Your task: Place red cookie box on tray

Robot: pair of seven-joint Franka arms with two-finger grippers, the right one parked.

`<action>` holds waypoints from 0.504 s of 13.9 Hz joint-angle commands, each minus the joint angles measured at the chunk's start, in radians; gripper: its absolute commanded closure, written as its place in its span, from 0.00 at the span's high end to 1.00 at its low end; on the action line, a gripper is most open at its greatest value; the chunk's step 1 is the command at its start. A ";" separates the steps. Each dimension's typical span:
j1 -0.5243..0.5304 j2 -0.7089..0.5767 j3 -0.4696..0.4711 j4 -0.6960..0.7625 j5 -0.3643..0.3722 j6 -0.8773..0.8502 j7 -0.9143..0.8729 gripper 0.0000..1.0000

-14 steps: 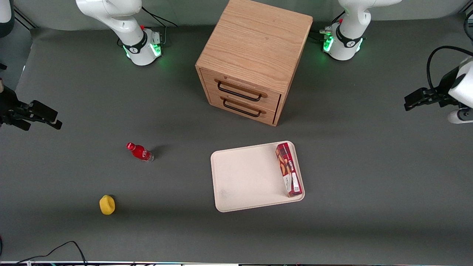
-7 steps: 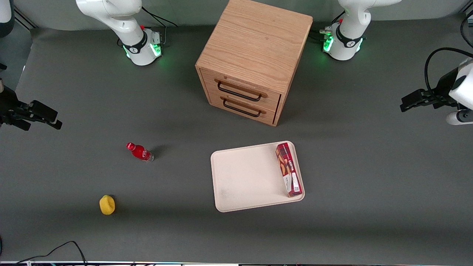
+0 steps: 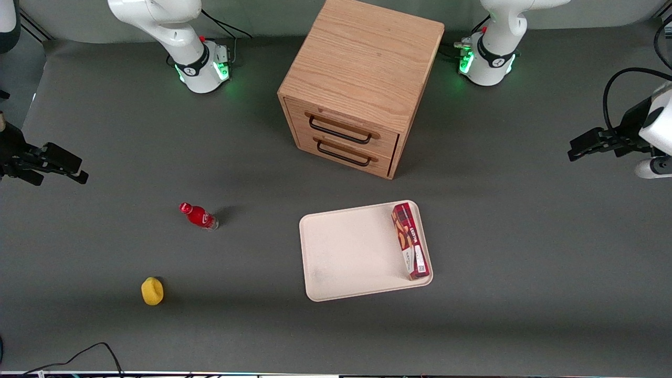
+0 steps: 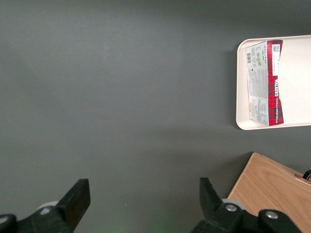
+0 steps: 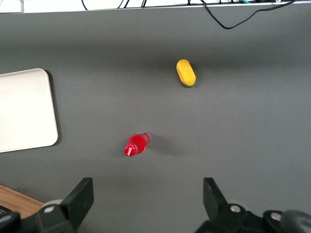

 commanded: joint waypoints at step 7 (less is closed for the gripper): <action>-0.043 0.015 0.003 0.026 -0.009 -0.015 -0.005 1.00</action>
